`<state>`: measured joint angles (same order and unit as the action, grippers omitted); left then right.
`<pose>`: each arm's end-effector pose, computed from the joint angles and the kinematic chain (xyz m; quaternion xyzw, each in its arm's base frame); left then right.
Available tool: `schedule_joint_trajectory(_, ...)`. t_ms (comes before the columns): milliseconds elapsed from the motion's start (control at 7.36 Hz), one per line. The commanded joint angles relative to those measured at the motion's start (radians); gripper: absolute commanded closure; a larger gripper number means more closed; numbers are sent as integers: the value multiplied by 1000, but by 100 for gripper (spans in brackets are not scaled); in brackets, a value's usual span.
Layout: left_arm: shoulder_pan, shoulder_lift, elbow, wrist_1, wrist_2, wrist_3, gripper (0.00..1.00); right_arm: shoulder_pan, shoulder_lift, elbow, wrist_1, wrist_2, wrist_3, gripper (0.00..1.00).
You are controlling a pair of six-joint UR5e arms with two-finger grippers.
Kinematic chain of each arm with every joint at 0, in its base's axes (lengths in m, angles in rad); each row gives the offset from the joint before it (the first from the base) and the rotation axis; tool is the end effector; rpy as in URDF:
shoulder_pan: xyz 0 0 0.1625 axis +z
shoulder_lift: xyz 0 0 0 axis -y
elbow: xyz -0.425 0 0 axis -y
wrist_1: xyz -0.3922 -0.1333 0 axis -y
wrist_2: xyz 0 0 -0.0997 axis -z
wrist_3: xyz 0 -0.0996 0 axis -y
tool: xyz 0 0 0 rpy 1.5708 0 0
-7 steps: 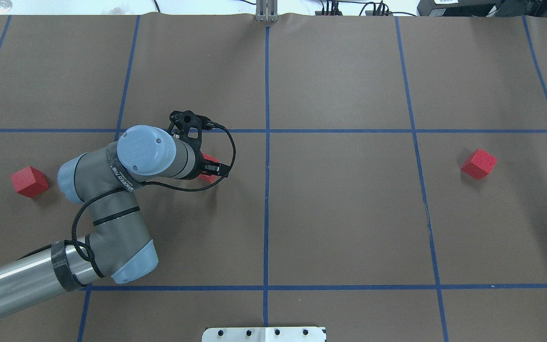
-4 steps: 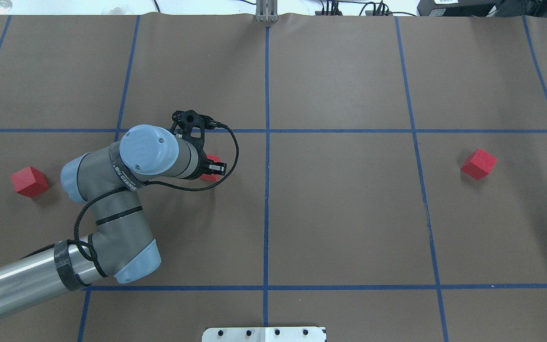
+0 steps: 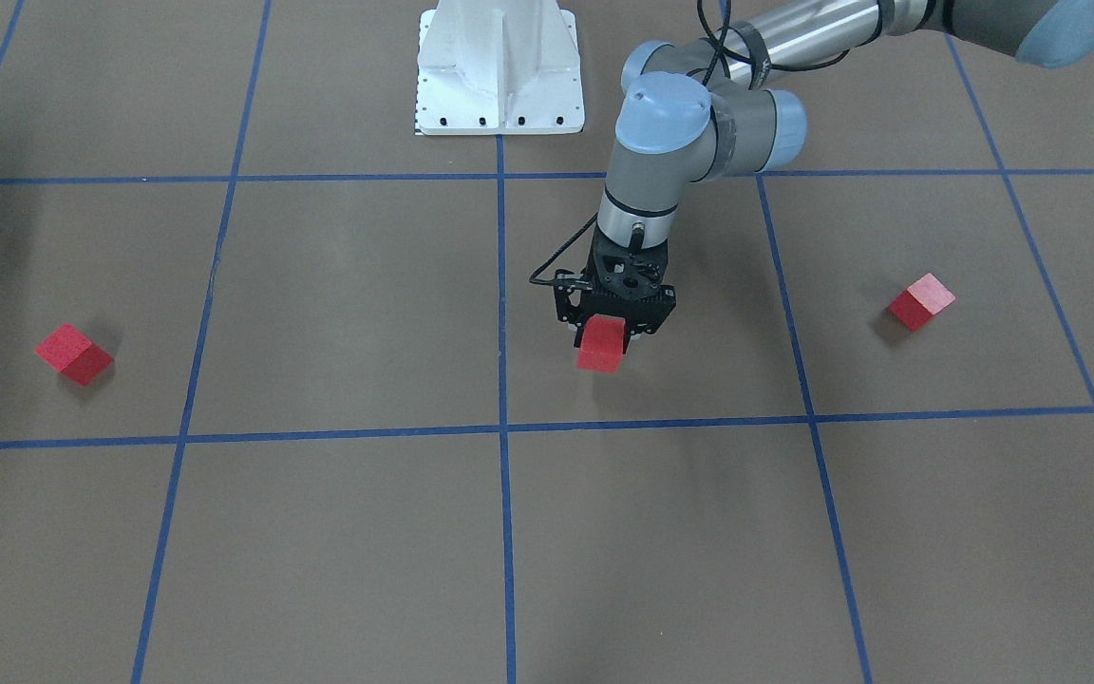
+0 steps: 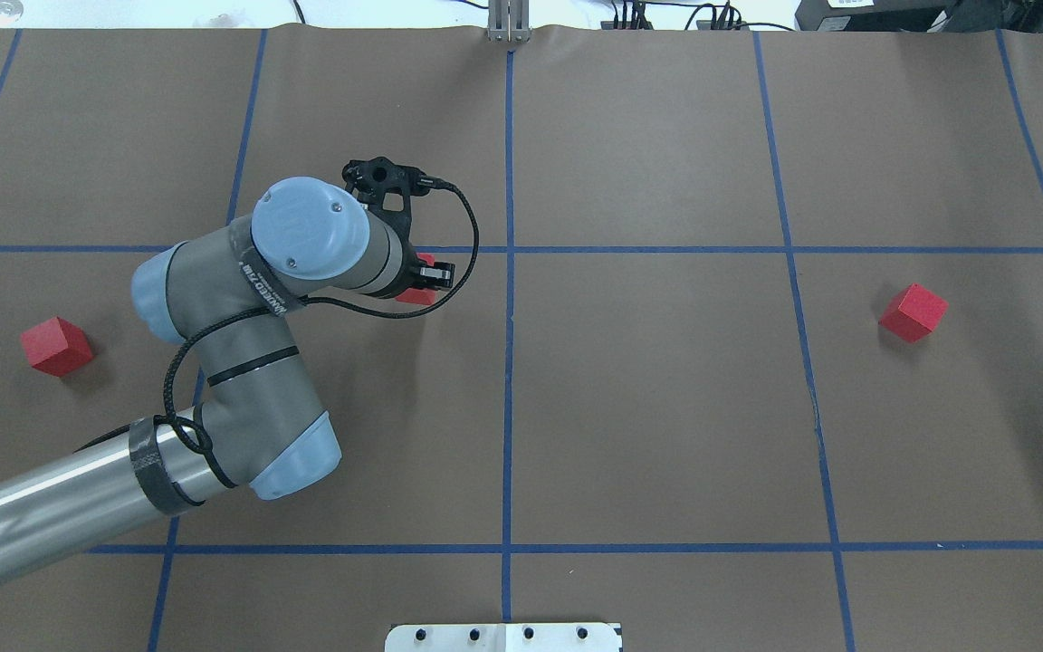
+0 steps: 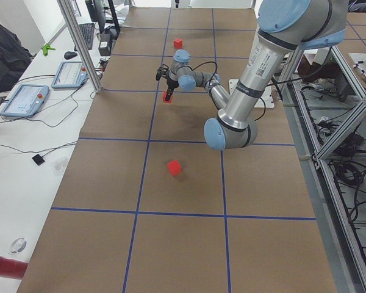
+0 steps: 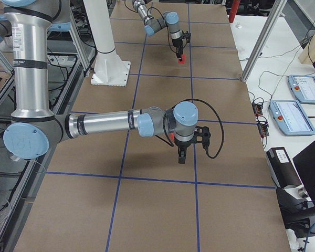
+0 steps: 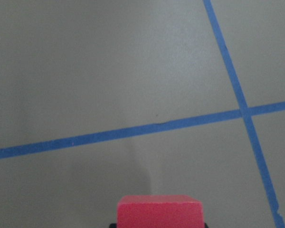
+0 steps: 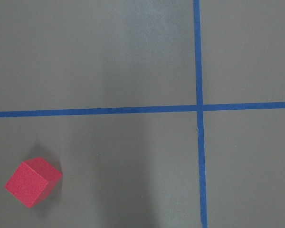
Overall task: Form red blocks into L shape at center
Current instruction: 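Grasp the red cube with the left gripper and carry it toward center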
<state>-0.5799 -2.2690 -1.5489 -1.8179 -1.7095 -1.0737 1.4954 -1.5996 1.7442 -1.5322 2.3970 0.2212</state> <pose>0.5350 -0.4934 0.2225 0.1747 0.4133 -0.0061 0.8937 0.0233 -0.4893 0.5790 0.0238 -0.4078 0.0298 0.9123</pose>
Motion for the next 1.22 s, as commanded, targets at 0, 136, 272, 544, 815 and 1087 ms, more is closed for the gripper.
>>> schedule_joint_trajectory(0,-9,-209,224,23,4,-136,100,0,3,2,1,17,1,1)
schedule_joint_trajectory(136,-8,-219,245,23,4,-137,100,0,3,0,1,18,1,1)
schedule_joint_trajectory(272,-6,-225,253,-4,4,-141,100,0,3,0,1,18,1,1)
schedule_joint_trajectory(544,12,-238,325,-85,5,-141,100,0,3,0,1,18,1,1)
schedule_joint_trajectory(815,31,-251,351,-95,7,-141,100,0,3,0,1,18,1,1)
schedule_joint_trajectory(1087,35,-256,351,-93,7,-141,100,0,3,0,1,18,1,1)
